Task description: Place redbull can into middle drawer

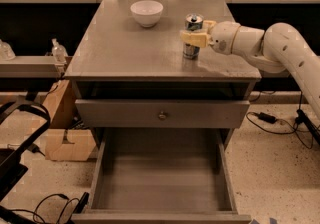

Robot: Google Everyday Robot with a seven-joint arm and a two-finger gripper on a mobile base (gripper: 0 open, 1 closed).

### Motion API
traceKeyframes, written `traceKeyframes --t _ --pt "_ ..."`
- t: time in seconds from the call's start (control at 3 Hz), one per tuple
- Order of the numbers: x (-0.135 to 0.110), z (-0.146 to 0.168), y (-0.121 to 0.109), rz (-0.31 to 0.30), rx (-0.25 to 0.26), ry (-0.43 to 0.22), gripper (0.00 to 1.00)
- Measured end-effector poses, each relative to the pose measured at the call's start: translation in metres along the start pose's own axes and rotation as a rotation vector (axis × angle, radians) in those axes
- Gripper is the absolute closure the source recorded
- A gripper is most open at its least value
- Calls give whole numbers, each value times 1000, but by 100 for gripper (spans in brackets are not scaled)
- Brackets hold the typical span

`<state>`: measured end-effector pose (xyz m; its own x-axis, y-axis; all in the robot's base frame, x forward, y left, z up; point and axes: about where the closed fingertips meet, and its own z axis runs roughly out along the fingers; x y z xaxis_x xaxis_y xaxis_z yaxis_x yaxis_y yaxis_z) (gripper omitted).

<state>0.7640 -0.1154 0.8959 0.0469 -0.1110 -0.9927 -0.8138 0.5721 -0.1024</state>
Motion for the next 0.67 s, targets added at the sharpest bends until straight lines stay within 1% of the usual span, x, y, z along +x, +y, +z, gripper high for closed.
traceKeyframes --t 0.33,0.67 --pt "-16 3 6 -22 -16 -10 100" --pt "-56 -19 36 -78 -40 -51 100"
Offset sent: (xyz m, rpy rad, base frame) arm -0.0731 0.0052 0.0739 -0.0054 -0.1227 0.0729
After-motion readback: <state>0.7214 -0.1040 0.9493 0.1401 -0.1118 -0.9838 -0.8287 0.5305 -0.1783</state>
